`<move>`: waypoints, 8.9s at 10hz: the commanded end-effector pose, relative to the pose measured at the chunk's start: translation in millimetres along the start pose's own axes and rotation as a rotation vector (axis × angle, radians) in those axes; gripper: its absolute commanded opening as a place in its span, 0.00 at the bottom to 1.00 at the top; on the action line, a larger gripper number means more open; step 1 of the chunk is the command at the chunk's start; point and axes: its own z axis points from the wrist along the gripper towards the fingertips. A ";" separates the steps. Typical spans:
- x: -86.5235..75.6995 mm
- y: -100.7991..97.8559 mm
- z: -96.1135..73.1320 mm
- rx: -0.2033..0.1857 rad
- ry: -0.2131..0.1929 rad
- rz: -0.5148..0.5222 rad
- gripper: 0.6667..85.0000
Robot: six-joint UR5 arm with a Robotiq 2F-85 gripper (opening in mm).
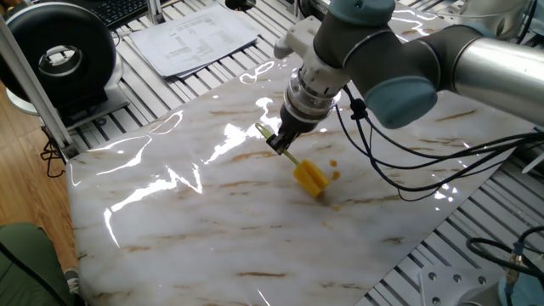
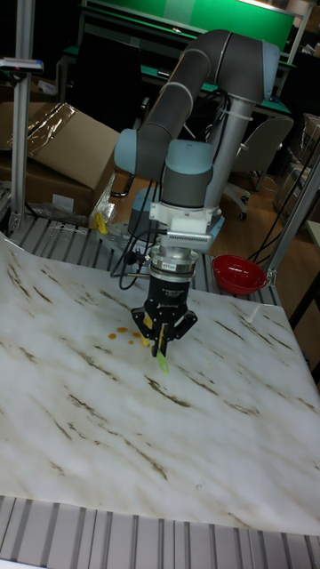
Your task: Scrub the table with a brush
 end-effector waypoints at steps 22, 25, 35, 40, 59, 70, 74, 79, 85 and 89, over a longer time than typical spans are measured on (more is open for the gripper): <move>8.1 -80.1 8.1 0.043 -0.054 -0.211 0.00; 7.8 -84.4 7.3 0.051 -0.056 -0.221 0.00; 8.4 -104.8 3.9 0.095 -0.035 -0.246 0.00; 3.8 -113.9 2.3 0.101 -0.027 -0.251 0.00; -13.3 -8.9 17.0 0.019 -0.112 0.004 0.00; 35.4 -107.0 -26.6 0.069 -0.001 -0.195 0.00; 53.1 -68.8 -26.9 -0.022 0.031 -0.040 0.00; 39.8 -13.2 -21.2 0.011 0.028 0.096 0.00; 34.6 -31.1 -21.9 0.078 0.012 -0.095 0.00; 53.3 20.4 -33.9 -0.004 0.011 0.059 0.00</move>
